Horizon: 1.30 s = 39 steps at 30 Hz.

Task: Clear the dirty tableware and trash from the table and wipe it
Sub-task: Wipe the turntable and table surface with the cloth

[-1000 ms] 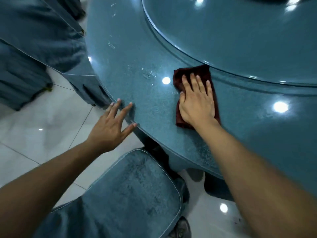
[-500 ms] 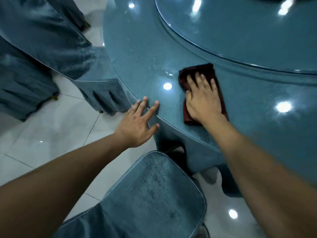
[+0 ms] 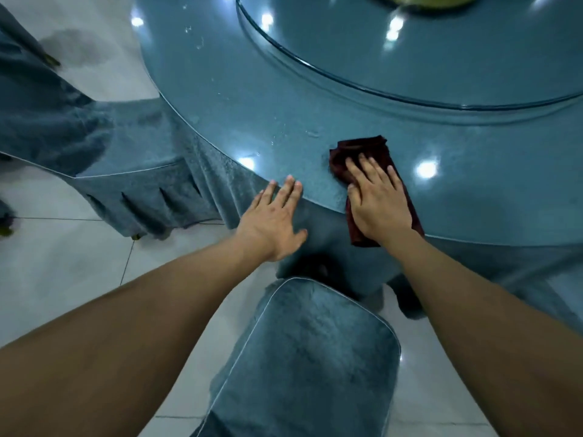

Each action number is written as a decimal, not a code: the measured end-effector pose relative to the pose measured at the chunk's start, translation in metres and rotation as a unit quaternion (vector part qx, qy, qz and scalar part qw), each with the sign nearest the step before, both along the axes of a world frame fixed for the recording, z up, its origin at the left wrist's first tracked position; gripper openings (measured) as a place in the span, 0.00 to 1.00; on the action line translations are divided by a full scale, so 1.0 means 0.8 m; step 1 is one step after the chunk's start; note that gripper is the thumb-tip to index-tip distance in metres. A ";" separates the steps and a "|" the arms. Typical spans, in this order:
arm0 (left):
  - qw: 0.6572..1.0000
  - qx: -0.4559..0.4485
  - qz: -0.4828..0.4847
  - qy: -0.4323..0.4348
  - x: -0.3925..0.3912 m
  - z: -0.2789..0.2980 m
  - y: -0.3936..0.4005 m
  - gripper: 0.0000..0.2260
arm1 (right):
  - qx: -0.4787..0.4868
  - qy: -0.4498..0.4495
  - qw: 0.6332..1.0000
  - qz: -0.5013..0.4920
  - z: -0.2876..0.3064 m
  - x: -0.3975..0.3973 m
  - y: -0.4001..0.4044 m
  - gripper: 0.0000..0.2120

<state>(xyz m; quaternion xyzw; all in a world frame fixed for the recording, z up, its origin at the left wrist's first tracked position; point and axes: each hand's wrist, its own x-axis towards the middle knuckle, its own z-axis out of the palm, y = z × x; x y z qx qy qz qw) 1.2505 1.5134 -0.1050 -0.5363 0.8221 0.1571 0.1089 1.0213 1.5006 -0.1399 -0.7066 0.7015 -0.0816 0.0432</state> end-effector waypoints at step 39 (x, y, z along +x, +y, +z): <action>0.994 -0.094 -0.023 0.044 0.175 -0.031 -0.204 0.36 | 0.019 -0.056 0.995 -0.074 0.004 0.127 -0.158 0.26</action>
